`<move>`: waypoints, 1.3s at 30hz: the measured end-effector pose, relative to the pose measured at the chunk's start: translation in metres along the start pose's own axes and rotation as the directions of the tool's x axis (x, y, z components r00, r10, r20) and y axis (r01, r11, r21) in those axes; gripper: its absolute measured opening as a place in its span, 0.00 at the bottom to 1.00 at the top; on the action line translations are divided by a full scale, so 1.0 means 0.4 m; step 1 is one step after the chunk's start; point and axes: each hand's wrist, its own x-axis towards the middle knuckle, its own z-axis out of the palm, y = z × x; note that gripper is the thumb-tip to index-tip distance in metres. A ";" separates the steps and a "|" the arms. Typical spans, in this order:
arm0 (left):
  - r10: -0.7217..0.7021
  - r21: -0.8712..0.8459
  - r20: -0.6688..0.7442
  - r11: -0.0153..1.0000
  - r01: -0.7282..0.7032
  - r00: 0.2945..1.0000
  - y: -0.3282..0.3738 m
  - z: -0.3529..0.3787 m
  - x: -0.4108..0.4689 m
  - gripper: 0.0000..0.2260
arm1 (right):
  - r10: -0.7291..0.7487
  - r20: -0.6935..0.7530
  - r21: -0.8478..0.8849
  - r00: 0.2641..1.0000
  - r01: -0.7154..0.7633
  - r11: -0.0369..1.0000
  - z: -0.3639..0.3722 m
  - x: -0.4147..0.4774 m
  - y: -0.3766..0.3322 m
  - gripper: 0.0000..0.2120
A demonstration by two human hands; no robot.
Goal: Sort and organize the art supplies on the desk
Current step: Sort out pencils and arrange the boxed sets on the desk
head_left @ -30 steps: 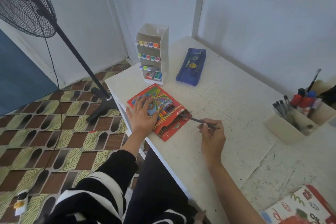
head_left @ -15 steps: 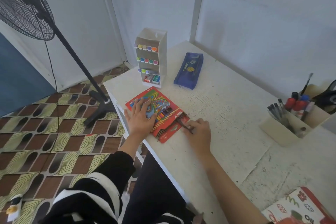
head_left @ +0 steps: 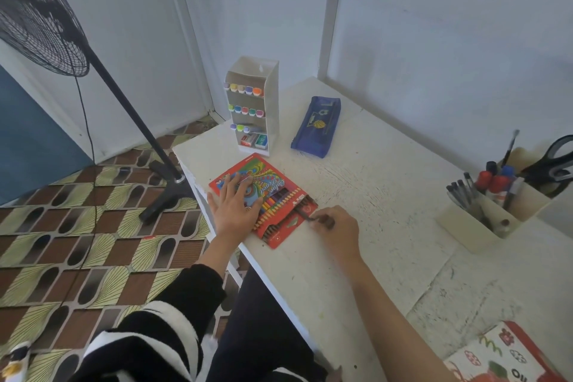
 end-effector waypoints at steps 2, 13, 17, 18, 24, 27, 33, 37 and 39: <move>-0.001 0.015 0.020 1.000 0.001 1.000 0.002 -0.003 0.000 0.23 | 0.074 -0.015 -0.071 0.997 -0.075 0.995 0.008 0.009 -0.018 0.08; -0.007 0.128 0.069 0.992 -0.002 0.998 0.020 -0.023 -0.011 0.23 | 0.200 0.024 -0.307 0.980 -0.183 0.934 0.014 0.042 -0.063 0.17; 0.070 0.311 0.089 0.946 -0.094 0.994 0.086 -0.032 -0.047 0.23 | 0.126 -0.128 0.113 0.984 -0.112 0.987 -0.043 0.037 -0.035 0.07; 0.095 0.347 0.098 0.930 -0.123 0.991 0.111 -0.026 -0.059 0.23 | 0.119 -0.203 0.151 0.972 -0.089 0.984 -0.062 0.029 -0.027 0.06; 0.184 0.339 0.103 0.917 -0.209 0.977 0.221 -0.022 -0.057 0.18 | 0.177 -0.269 0.106 0.947 -0.154 0.982 -0.143 -0.021 0.031 0.04; 0.222 0.188 0.233 0.945 -0.268 0.947 0.211 -0.015 0.001 0.25 | 0.276 -0.181 0.190 0.944 -0.242 0.952 -0.165 -0.035 0.045 0.01; 0.224 0.157 0.341 0.944 -0.291 0.913 0.227 0.007 0.024 0.32 | 0.428 -0.002 0.422 0.904 -0.387 0.820 -0.142 -0.047 0.011 0.10; 0.073 -0.319 0.387 0.946 0.060 0.919 0.234 0.015 0.022 0.20 | 0.369 -0.012 0.338 0.929 -0.343 0.876 -0.145 -0.048 0.022 0.24; 0.117 -0.479 0.359 0.875 0.075 0.926 0.249 0.003 0.017 0.13 | 0.332 -0.024 0.316 0.943 -0.308 0.897 -0.159 -0.049 0.014 0.31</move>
